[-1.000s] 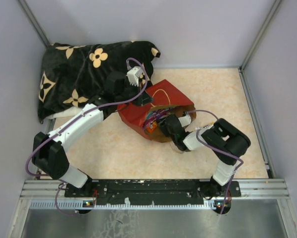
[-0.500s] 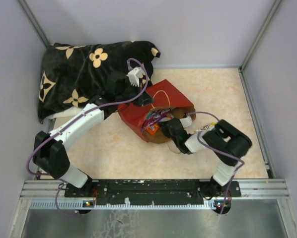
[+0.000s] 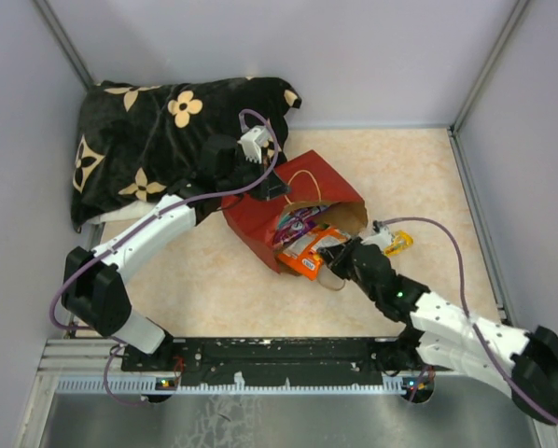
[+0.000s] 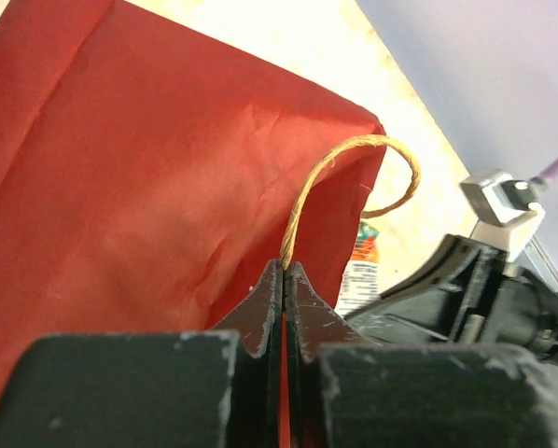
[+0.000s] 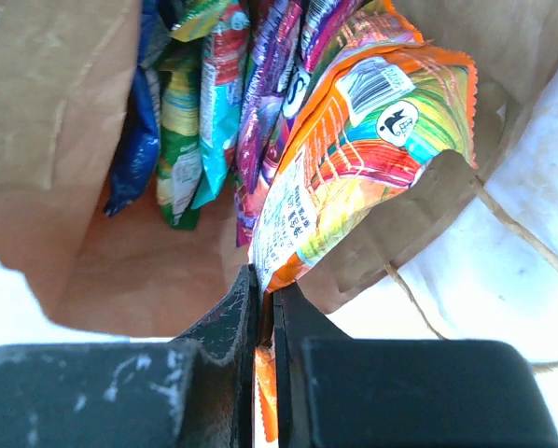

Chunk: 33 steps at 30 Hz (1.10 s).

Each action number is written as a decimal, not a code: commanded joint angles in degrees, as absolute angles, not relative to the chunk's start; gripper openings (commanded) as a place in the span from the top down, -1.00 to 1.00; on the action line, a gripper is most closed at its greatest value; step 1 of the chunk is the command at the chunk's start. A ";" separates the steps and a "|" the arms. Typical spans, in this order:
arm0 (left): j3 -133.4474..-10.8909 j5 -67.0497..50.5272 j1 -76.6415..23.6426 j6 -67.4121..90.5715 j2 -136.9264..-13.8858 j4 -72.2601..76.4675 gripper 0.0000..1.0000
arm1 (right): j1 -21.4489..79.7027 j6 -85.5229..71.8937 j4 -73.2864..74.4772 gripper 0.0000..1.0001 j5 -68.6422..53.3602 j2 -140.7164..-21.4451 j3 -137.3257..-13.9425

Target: Take the snacks out of the paper bag

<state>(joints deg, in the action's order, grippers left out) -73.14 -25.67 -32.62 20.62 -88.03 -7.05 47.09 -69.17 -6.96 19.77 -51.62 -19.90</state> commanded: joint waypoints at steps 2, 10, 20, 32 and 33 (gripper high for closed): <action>-74.41 -24.47 -32.26 19.32 -88.89 -6.19 1.00 | 47.46 -62.88 10.69 1.00 22.98 -36.76 -26.17; -74.52 -24.93 -32.26 19.80 -89.53 -6.41 1.00 | 45.92 -58.34 27.21 1.00 30.38 -21.29 -31.59; -74.50 -25.31 -32.33 19.90 -90.35 -6.42 1.00 | 26.66 -53.33 28.74 1.00 12.62 -22.40 -35.36; -74.67 -26.10 -32.43 20.34 -90.13 -6.40 1.00 | 15.70 -42.83 30.82 1.00 17.83 -29.67 -50.16; -74.57 -26.18 -32.43 20.41 -89.97 -6.34 1.00 | 15.12 -42.14 29.78 1.00 18.28 -31.08 -51.59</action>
<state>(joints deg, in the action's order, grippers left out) -73.14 -25.65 -32.62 20.64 -90.13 -7.07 16.38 -47.53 36.47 15.05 -26.44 -44.73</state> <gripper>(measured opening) 0.007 0.038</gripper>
